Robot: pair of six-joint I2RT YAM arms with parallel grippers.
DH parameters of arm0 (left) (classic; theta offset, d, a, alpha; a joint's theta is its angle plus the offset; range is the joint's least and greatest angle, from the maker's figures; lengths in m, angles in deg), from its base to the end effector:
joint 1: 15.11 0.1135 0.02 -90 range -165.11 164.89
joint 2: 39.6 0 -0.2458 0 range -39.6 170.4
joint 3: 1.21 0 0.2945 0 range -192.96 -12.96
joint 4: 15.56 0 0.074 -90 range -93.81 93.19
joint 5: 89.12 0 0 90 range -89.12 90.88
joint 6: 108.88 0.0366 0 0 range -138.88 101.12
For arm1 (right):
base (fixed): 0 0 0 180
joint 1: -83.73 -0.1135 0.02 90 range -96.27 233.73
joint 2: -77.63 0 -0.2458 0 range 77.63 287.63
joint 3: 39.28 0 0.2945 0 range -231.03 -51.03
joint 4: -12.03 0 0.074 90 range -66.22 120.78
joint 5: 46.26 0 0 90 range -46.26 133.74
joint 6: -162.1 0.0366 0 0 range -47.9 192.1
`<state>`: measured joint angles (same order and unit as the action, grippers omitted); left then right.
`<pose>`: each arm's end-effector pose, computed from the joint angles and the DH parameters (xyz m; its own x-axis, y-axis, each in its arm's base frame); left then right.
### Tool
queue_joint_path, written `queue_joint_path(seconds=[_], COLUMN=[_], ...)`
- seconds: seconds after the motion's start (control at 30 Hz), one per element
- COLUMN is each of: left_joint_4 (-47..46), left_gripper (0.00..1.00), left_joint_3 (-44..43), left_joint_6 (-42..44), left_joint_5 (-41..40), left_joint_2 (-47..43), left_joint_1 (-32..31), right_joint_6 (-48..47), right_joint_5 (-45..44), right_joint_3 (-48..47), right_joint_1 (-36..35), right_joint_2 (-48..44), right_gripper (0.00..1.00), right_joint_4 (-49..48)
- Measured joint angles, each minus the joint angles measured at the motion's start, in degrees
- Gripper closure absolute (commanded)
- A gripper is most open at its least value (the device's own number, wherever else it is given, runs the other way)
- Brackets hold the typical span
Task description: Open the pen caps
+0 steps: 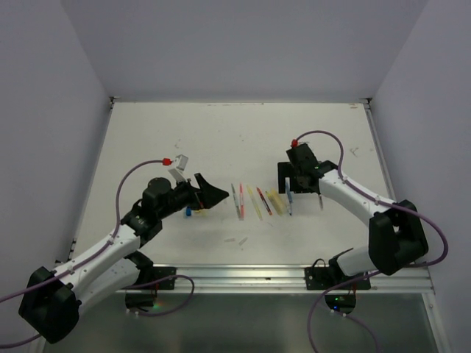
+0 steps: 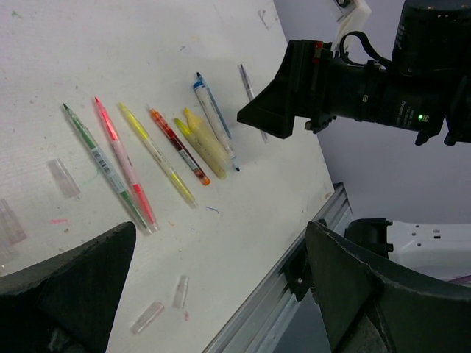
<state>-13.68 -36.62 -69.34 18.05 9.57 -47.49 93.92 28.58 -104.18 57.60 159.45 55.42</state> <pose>0.2056 -0.1432 0.2001 -0.7247 -0.4129 -0.5517 0.3030 0.5281 -0.7933 0.2923 0.1327 0.1761 -0.8388 -0.0119 -0.5443 0.0032 0.9996 -0.0268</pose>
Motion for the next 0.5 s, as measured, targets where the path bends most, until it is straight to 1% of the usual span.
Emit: queue_joint_path(seconds=[0.17,0.27,0.5], left_joint_4=[-0.83,-3.19,-10.49], left_gripper=[0.00,0.00,0.00], left_joint_3=[0.22,1.36,6.56], left_joint_6=[-0.37,-1.51,-5.70], left_joint_5=[0.63,1.31,3.93], left_joint_2=[0.02,0.31,2.78], left_joint_1=[0.00,0.00,0.00], right_joint_6=[0.24,0.87,4.28], right_joint_5=[2.40,4.61,10.60], right_joint_3=[0.11,2.12,10.78], right_joint_1=[0.00,0.00,-0.02], right_joint_2=[-0.15,-2.19,-16.72], right_gripper=[0.01,0.01,0.01], right_joint_4=[0.59,0.26,0.74])
